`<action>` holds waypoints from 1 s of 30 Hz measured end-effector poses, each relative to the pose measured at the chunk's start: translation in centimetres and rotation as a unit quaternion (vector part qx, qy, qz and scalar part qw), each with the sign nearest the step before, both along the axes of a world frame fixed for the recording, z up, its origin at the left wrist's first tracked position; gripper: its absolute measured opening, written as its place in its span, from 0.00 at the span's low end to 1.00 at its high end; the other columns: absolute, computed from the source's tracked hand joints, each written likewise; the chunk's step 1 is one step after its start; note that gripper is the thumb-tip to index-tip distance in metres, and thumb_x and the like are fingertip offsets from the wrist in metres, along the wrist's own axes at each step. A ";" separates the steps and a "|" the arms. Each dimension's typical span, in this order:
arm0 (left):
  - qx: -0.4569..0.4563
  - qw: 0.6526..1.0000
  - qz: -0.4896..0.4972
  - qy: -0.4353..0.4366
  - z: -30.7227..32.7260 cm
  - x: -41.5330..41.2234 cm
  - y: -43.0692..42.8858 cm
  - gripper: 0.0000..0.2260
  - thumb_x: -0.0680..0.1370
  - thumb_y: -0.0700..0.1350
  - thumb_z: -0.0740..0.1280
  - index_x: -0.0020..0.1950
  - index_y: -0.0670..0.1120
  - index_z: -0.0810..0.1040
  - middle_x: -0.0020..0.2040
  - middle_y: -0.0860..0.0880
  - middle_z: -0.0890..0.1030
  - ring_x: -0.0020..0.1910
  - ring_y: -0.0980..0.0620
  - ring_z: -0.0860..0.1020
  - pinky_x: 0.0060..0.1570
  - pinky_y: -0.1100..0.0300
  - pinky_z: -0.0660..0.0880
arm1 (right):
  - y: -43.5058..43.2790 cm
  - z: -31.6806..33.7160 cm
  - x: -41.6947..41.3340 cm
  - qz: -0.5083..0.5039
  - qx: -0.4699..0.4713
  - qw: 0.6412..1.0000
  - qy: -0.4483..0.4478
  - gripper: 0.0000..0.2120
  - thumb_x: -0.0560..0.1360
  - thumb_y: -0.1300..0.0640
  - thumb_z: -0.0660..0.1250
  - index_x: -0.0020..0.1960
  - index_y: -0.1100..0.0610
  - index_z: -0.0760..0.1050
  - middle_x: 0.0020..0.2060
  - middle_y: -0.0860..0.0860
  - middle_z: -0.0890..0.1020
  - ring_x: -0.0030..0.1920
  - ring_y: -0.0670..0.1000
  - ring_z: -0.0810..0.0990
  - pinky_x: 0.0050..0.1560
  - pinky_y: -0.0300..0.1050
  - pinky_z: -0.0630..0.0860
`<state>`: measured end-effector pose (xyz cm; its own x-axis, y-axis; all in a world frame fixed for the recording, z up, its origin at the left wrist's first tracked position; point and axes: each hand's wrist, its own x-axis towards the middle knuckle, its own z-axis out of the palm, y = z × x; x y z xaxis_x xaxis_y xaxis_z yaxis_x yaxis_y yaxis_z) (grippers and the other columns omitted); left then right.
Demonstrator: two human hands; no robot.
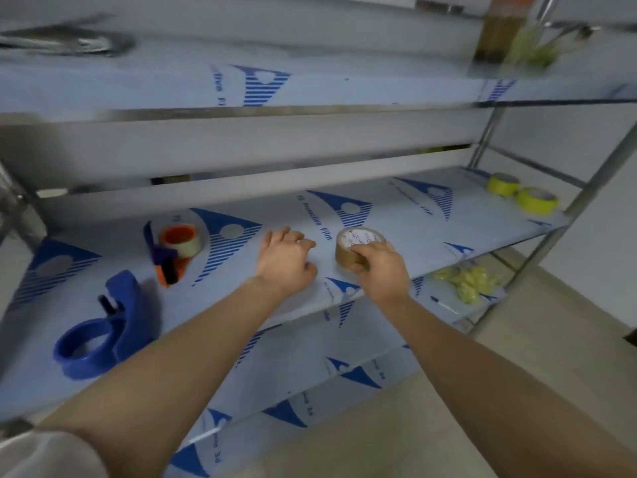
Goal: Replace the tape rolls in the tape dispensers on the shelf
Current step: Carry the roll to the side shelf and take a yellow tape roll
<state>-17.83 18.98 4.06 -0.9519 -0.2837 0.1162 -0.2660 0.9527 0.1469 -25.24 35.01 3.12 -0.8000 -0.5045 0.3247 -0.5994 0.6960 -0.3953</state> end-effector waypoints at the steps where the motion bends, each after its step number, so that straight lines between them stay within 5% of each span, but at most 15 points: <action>1: -0.001 1.000 -0.008 -0.004 0.1 -1.3 1.2 0.24 0.75 0.48 0.61 0.72 0.51 0.67 0.73 0.47 0.67 0.75 0.44 0.57 0.75 0.48 0.50 | 1.5 0.1 -1.1 -0.007 0.003 1.000 0.004 0.16 0.73 0.64 0.63 0.59 0.57 0.78 0.55 0.58 0.81 0.59 0.60 0.74 0.60 0.49 0.71; 14: -0.017 0.996 -0.082 -0.033 0.3 -22.3 21.8 0.21 0.76 0.49 0.61 0.69 0.49 0.72 0.70 0.46 0.71 0.73 0.45 0.61 0.74 0.48 0.54 | 24.4 0.1 -18.8 -0.110 0.001 0.994 -0.019 0.15 0.73 0.63 0.63 0.58 0.56 0.79 0.53 0.58 0.81 0.58 0.60 0.74 0.58 0.52 0.73; 30: 0.041 0.991 -0.125 -0.014 0.5 -43.7 33.5 0.16 0.76 0.44 0.62 0.62 0.44 0.78 0.63 0.42 0.76 0.65 0.43 0.71 0.60 0.54 0.72 | 36.2 0.2 -37.4 -0.157 0.016 0.987 -0.041 0.18 0.72 0.62 0.64 0.60 0.52 0.78 0.57 0.55 0.79 0.61 0.58 0.73 0.59 0.49 0.70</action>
